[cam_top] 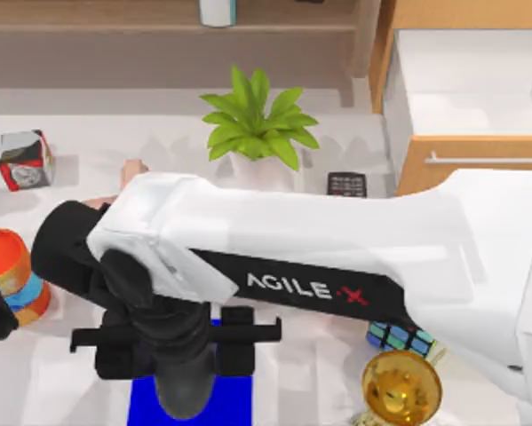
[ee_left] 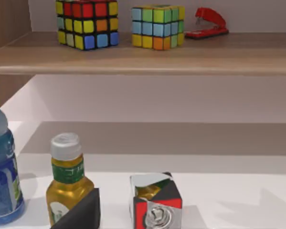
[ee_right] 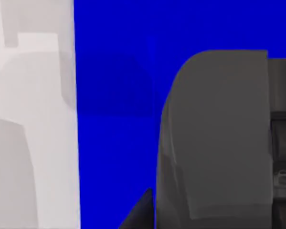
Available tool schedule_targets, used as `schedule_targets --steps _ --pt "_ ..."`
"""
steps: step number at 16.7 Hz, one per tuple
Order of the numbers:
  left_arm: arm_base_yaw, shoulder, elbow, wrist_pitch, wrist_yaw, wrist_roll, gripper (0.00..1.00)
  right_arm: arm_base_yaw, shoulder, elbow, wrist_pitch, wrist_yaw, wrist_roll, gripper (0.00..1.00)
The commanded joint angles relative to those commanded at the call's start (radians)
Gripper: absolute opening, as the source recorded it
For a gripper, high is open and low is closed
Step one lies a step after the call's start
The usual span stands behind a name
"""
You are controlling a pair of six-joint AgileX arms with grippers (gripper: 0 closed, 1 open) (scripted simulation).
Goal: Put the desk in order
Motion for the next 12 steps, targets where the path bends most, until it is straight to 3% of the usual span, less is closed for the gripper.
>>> schedule_targets --steps 12 --pt "0.0 0.0 0.0 0.0 0.0 0.0 1.0 -0.031 0.044 -0.012 0.046 0.006 -0.002 0.0"
